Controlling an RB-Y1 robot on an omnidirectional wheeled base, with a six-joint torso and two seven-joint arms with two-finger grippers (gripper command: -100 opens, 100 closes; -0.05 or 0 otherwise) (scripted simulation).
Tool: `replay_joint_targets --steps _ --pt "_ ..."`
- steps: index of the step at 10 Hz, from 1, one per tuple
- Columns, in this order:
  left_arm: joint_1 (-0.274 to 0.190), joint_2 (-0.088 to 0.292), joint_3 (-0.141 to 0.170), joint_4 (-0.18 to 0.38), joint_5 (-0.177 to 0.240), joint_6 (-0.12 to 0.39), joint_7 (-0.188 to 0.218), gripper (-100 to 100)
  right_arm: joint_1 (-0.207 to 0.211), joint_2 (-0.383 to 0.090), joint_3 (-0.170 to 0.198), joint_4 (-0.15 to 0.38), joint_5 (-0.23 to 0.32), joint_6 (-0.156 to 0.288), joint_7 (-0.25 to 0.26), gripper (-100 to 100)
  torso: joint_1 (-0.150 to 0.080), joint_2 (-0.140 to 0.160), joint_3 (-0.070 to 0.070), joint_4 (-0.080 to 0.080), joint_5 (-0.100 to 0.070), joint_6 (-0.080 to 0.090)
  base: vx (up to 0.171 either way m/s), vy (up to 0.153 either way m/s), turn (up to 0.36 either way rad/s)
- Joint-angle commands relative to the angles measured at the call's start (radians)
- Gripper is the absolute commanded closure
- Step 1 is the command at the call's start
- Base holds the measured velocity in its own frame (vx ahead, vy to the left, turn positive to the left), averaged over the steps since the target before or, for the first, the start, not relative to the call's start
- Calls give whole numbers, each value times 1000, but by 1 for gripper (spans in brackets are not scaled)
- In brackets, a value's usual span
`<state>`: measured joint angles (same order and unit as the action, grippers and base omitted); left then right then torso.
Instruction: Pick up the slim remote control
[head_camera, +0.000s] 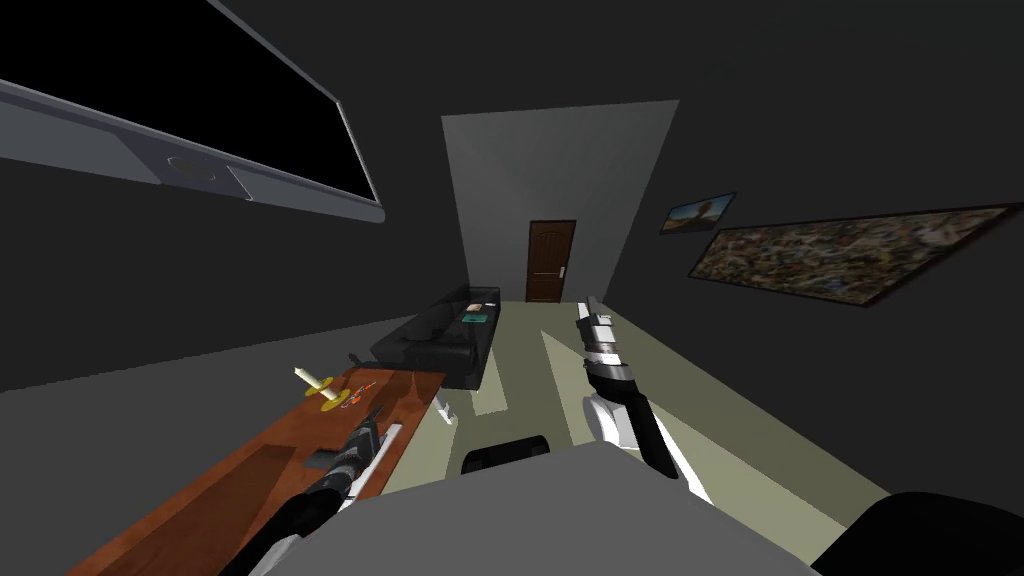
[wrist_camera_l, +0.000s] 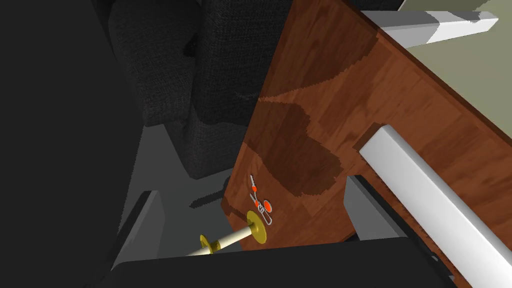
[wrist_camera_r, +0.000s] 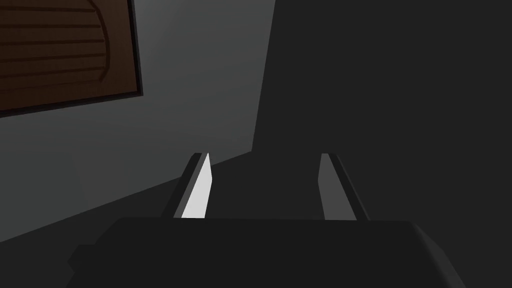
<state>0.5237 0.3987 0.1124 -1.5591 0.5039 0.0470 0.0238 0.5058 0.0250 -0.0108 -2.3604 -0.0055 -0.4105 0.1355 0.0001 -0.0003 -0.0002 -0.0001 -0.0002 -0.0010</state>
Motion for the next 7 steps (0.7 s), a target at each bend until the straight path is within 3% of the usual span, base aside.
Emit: replay_joint_targets --steps 1,2,3,4,6,7 --pt "2 18 10 50 43 33 17 -100 0 0 0 0 0 0 0 0 0 0 0 0 0 0 27 -14 -212" --pt "2 18 10 64 43 33 17 -100 0 0 0 0 0 0 0 0 0 0 0 0 0 1 29 -5 -115" --pt "3 29 20 101 81 67 32 -100 0 0 0 0 0 0 0 0 0 0 0 0 0 0 39 -8 -194" --pt "3 29 20 117 81 67 32 -100 0 0 0 0 0 0 0 0 0 -1 -1 0 0 1 35 2 -107" --pt "6 47 38 197 145 126 64 -100 0 0 0 0 0 0 0 0 1 -1 -1 0 0 1 61 7 -232" --pt "6 47 38 215 157 133 64 -100 0 0 0 0 0 0 0 0 1 -3 -1 0 0 0 57 19 -96"
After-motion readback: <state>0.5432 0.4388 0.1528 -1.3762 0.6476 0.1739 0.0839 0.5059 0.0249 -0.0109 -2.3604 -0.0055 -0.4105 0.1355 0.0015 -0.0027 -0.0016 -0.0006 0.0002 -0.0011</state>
